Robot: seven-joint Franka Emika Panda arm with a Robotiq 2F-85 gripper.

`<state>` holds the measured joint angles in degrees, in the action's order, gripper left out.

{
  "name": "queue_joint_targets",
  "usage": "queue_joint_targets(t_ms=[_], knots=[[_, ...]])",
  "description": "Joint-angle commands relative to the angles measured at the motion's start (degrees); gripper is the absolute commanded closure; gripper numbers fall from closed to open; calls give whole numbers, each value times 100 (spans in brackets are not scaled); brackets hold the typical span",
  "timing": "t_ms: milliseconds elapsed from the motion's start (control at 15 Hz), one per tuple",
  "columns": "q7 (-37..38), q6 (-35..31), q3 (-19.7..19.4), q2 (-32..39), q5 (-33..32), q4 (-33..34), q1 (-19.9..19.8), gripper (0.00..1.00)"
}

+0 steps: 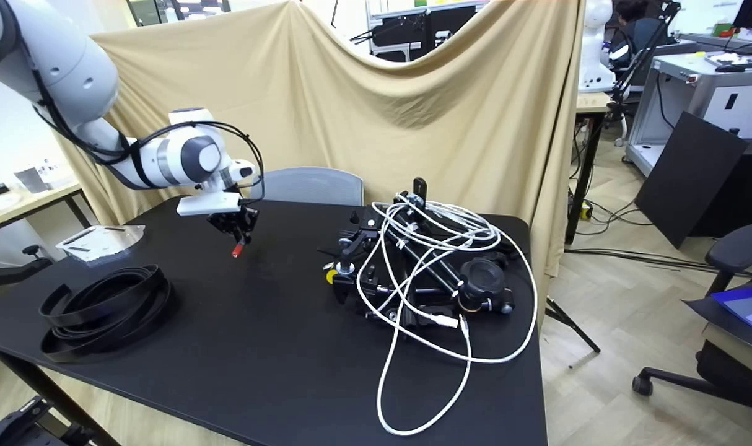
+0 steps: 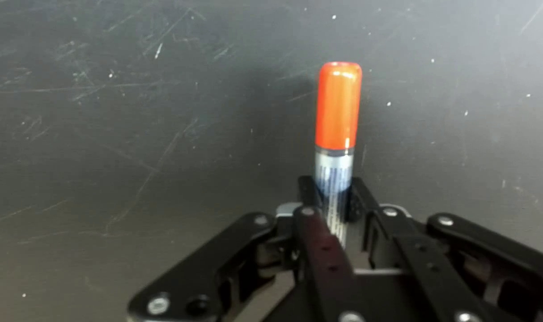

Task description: Move the pen forward

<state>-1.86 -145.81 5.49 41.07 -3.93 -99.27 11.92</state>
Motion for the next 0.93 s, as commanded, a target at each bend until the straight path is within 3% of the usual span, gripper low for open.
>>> queue_joint_targets(t_ms=[0, 533, 867], knots=[[246, 143, -47, -806, -23, -713, 19, 95], [819, -221, -12, -2713, -58, -3121, 107, 95], [1232, -1082, -181, -3381, 28, -4418, -176, 95]])
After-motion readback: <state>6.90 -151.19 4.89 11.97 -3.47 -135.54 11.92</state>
